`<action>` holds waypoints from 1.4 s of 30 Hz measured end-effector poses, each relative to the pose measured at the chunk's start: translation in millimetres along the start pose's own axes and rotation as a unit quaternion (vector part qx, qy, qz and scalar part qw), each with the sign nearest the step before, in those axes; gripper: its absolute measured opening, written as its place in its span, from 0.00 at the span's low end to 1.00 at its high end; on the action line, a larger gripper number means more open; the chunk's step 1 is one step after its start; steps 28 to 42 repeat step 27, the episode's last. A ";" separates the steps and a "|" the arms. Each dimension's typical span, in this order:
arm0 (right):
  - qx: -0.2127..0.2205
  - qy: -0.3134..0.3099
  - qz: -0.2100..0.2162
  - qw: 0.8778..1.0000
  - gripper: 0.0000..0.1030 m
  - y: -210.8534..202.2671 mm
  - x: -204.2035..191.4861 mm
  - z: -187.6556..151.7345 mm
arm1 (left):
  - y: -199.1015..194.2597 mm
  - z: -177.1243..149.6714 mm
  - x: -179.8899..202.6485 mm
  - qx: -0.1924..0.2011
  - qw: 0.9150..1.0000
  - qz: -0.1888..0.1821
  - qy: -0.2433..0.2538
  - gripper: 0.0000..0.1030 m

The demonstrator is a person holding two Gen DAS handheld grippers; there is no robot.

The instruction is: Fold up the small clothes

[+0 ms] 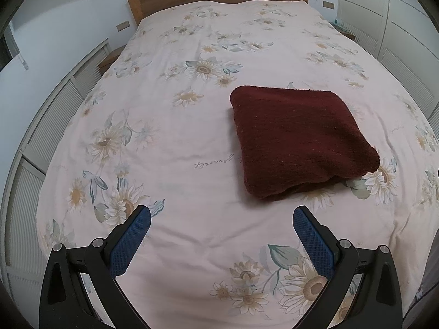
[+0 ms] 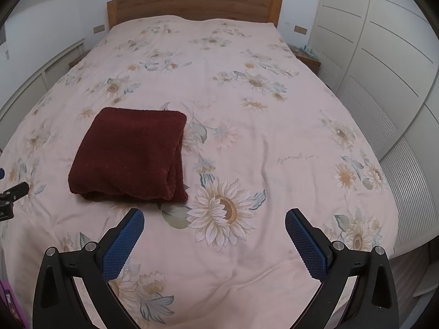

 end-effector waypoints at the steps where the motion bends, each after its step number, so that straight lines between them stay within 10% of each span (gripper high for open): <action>1: -0.001 0.000 0.000 1.000 1.00 1.0 0.1 0.3 | 0.2 -0.5 0.8 0.000 1.000 0.001 0.001 0.99; 42: -0.007 -0.003 0.001 1.000 1.00 3.4 2.7 -5.9 | -0.4 -3.8 10.2 -0.001 1.000 0.002 0.009 0.99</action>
Point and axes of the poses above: each gripper's, at about its wrist camera, not at the fingertips, and y roughly the way its jaws point, x to its right, z to its top, the point moved 4 cm from there along y, roughly the way its jaws point, and after that the axes turned 15 degrees about -z, right-handed, at the moved point
